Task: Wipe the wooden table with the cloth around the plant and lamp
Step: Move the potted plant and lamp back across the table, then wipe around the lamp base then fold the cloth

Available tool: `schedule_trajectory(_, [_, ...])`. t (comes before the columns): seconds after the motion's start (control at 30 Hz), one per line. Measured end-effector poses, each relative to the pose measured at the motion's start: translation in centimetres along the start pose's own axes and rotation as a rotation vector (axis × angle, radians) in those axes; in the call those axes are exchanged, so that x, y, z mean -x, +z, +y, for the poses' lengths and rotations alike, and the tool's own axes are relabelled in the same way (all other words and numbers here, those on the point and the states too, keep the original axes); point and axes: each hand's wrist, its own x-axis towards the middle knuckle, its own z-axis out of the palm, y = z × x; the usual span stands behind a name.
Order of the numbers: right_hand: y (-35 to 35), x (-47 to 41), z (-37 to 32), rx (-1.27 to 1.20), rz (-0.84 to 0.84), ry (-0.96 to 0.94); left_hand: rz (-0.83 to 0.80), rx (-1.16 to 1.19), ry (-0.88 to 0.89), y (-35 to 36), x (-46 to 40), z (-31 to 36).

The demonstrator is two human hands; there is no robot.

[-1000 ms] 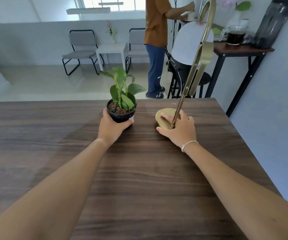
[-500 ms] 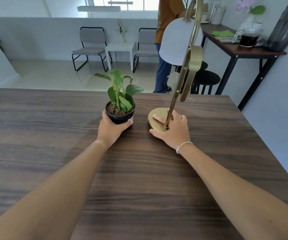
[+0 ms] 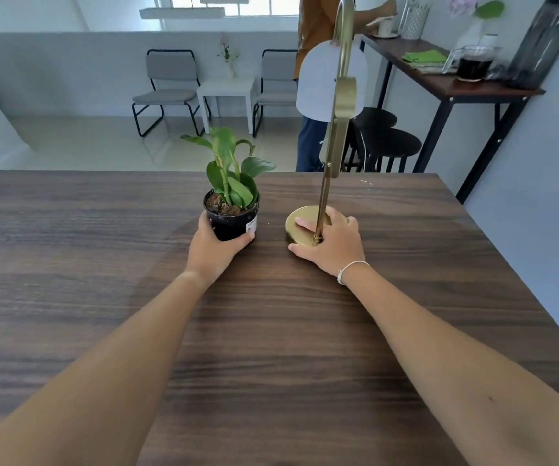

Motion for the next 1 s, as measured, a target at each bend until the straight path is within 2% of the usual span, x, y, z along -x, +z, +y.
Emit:
schedule_trajectory(0.2, [-0.4,0.0,0.0,0.096,-0.078,0.064,0.042,-0.138,-0.018,-1.1,2.7,-0.6])
schedule_trajectory(0.3, [-1.7,2.3,-0.1,-0.046,-0.053,0.128,0.044,-0.259,0.048,-1.9,4.8,-1.0])
schedule_trajectory(0.43, [-3.5,8.6,0.8,-0.053,-0.013,0.141,-0.107,-0.371,0.199,-1.5,7.5,-0.9])
schedule_trajectory(0.6, [-7.3,17.6,3.4,0.004,0.010,0.258,-0.321,-0.358,0.378,2.5,11.1,1.6])
schedule_trajectory(0.73, [-11.1,24.9,6.1,0.138,0.027,0.427,-0.475,-0.355,0.527,6.8,14.6,4.3])
schedule_trajectory(0.87, [-13.5,30.3,7.1,0.182,0.111,0.431,-0.561,-0.374,0.617,9.8,16.6,5.8])
schedule_trajectory(1.0, [-12.2,33.4,8.7,0.199,-0.053,0.576,-0.597,-0.390,0.643,11.9,17.6,7.0])
